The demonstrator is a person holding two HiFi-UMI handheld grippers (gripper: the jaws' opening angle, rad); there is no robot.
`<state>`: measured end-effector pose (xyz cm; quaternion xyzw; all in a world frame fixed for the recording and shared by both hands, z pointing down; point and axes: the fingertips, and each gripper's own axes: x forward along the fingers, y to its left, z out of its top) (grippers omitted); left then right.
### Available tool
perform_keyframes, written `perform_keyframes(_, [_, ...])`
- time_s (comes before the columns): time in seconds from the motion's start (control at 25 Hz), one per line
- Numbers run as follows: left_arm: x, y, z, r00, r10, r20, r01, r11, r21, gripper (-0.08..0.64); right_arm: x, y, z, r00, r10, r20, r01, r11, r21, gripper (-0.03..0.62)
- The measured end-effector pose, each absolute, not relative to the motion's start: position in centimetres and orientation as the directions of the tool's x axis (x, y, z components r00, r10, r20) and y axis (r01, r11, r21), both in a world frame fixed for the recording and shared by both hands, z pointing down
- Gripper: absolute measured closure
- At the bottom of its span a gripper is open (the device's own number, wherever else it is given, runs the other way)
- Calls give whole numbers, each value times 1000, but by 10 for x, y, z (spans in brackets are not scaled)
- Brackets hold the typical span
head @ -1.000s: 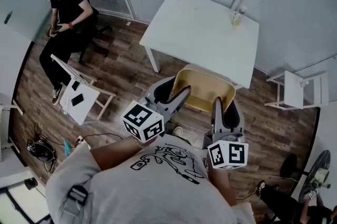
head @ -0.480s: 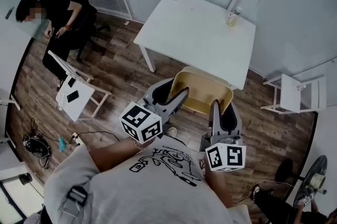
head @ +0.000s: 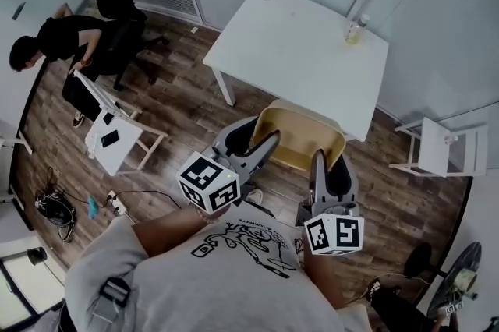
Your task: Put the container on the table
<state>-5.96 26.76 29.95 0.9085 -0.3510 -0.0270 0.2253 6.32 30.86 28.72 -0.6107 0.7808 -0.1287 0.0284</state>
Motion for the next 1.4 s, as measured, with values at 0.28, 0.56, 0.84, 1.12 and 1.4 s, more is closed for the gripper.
perform_keyframes(0.28, [-89, 202, 303, 749, -655, 102, -624, -645, 442, 391, 33, 244, 290, -259, -957, 132, -949, 226, -221, 471])
perform_keyframes(0.56, [-129, 123, 303, 762, -641, 94, -605, -654, 453, 391, -7, 164, 286, -245, -960, 138, -956, 216, -201, 471])
perform_keyframes(0.84, [-143, 86, 300, 787, -609, 94, -579, -678, 453, 393, -22, 132, 283, -210, -968, 140, -962, 179, -204, 471])
perform_keyframes(1.12, [-140, 71, 304, 806, -585, 94, -557, -693, 457, 391, -21, 121, 291, -181, -972, 151, -967, 147, -209, 471])
perform_keyframes(1.4, [-118, 30, 314, 810, -576, 109, -555, -694, 458, 391, 0, 80, 297, -169, -973, 155, -967, 133, -216, 471])
